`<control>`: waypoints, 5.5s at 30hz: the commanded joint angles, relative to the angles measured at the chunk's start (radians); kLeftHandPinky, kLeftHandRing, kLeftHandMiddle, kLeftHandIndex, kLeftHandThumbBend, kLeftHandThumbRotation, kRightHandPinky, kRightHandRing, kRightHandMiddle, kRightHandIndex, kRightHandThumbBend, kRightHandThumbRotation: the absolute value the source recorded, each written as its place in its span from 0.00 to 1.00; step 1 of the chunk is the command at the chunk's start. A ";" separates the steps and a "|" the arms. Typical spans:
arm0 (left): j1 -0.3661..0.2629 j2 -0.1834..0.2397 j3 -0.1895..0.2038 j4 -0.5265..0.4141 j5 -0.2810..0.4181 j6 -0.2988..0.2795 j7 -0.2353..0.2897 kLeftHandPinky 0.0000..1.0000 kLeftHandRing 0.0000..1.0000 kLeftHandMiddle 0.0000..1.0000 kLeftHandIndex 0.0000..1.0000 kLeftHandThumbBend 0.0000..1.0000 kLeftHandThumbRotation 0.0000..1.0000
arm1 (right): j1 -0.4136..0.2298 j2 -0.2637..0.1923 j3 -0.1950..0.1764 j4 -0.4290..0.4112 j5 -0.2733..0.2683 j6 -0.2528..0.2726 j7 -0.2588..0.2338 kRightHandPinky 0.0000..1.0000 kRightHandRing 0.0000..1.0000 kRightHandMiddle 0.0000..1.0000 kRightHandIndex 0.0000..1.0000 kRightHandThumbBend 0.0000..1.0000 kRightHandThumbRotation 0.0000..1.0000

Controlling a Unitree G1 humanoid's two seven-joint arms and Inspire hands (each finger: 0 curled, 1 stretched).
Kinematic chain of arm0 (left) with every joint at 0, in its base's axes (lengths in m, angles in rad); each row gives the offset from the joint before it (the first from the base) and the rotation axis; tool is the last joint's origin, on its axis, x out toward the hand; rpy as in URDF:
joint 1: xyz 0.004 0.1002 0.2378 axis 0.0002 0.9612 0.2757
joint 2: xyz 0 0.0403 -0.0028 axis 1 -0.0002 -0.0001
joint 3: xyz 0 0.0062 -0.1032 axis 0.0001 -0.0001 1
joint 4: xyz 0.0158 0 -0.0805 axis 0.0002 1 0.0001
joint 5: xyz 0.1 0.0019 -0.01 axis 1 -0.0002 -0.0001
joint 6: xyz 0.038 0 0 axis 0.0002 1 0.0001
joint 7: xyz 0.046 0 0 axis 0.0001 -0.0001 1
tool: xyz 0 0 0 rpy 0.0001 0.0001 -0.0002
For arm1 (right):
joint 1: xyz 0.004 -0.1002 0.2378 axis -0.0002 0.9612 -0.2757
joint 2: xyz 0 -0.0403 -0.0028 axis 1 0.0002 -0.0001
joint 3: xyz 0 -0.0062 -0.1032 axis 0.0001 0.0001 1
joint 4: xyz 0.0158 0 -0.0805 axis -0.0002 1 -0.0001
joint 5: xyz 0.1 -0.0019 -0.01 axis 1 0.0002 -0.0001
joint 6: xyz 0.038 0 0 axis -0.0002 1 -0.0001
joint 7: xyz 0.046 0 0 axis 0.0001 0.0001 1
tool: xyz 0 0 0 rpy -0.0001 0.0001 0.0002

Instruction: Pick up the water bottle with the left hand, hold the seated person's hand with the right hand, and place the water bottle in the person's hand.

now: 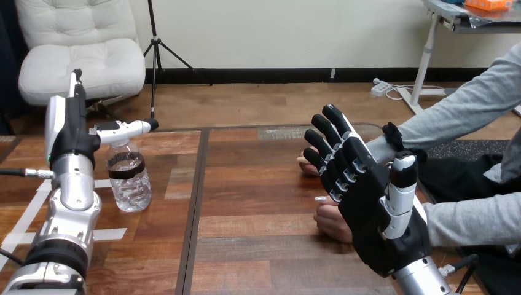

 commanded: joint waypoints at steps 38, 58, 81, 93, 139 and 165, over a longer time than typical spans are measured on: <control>-0.057 0.021 -0.051 0.036 0.022 -0.010 -0.019 0.95 1.00 1.00 1.00 1.00 0.14 | -0.040 0.004 -0.001 -0.032 0.010 0.004 0.001 1.00 1.00 1.00 1.00 1.00 1.00; -0.059 0.004 -0.045 0.080 0.003 0.019 -0.045 0.97 1.00 1.00 1.00 1.00 0.23 | -0.039 0.005 -0.001 -0.031 0.009 0.003 0.003 1.00 1.00 1.00 1.00 1.00 1.00; -0.050 -0.020 -0.044 0.103 -0.003 0.056 -0.036 0.96 1.00 1.00 1.00 1.00 0.22 | -0.039 0.004 -0.001 -0.032 0.006 0.006 0.001 1.00 1.00 1.00 1.00 1.00 1.00; -0.041 -0.029 -0.037 0.113 -0.016 0.059 -0.038 0.95 1.00 1.00 1.00 1.00 0.20 | -0.035 0.005 -0.001 -0.036 0.010 0.005 0.001 1.00 1.00 1.00 1.00 1.00 1.00; -0.055 -0.051 -0.012 0.156 -0.061 0.203 -0.084 0.97 1.00 1.00 1.00 1.00 0.21 | -0.013 0.007 0.005 -0.049 0.009 -0.002 0.006 1.00 1.00 1.00 1.00 1.00 1.00; -0.069 -0.066 -0.002 0.164 -0.076 0.265 -0.080 0.97 1.00 1.00 1.00 1.00 0.25 | 0.003 0.006 0.009 -0.063 0.007 -0.003 0.006 1.00 1.00 0.99 1.00 1.00 1.00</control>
